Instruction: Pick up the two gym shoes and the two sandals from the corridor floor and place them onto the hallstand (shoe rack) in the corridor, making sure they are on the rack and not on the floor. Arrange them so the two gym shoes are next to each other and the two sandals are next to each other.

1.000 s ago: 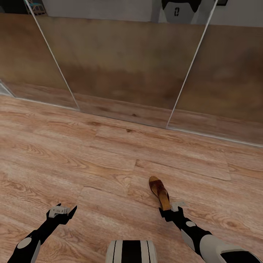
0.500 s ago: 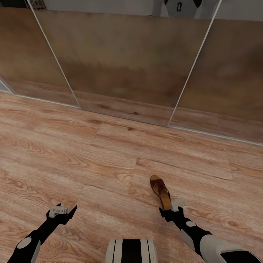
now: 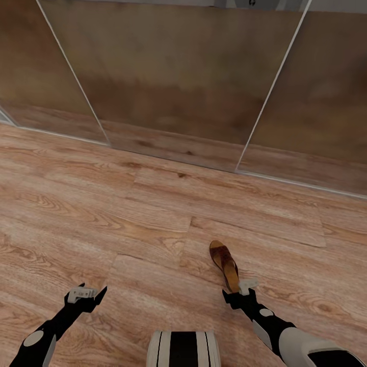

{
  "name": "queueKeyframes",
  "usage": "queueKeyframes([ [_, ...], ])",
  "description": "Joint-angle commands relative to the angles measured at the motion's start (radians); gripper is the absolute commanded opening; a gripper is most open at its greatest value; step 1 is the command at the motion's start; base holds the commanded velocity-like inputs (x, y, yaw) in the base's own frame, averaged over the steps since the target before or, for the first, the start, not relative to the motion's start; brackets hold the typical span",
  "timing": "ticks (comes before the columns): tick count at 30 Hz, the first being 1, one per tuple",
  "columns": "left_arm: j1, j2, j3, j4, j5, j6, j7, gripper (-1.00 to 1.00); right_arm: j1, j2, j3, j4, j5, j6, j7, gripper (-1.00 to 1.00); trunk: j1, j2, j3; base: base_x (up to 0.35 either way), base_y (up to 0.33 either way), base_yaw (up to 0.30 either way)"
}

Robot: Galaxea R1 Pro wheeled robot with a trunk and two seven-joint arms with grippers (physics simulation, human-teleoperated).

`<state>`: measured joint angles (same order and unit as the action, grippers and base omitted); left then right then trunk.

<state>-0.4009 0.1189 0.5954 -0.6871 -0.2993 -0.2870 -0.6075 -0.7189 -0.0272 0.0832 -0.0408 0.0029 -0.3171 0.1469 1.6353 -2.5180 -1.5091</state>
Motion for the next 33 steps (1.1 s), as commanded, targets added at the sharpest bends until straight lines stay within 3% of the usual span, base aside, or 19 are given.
queueKeyframes([
  [1,-0.001,-0.001,0.006,-0.006,-0.01,-0.006,-0.005,1.0,0.0,0.0,0.007,0.001,0.0,-0.004,0.0,1.0,0.0,0.0,-0.001,0.0,0.0,0.0],
  [5,-0.001,-0.004,0.006,-0.088,-0.008,-0.005,-0.008,1.0,0.0,0.0,0.007,0.001,0.0,-0.004,0.0,1.0,0.0,0.0,-0.001,0.0,0.0,0.0],
  [13,-0.001,-0.058,0.004,-0.168,-0.009,-0.004,-0.008,1.0,0.0,-0.001,0.006,0.001,0.0,-0.004,0.0,1.0,0.0,0.0,-0.001,0.0,0.0,0.0],
  [20,-0.001,-0.06,0.005,-0.171,-0.009,-0.005,-0.008,1.0,0.0,-0.002,0.006,0.001,0.0,-0.004,0.0,1.0,0.003,-0.002,-0.028,0.0,0.0,0.0],
  [33,-0.001,-0.061,0.006,-0.17,-0.009,-0.006,-0.008,1.0,0.0,-0.002,0.006,0.001,-0.016,-0.004,0.0,1.0,0.003,-0.002,-0.039,0.0,0.0,0.0],
])
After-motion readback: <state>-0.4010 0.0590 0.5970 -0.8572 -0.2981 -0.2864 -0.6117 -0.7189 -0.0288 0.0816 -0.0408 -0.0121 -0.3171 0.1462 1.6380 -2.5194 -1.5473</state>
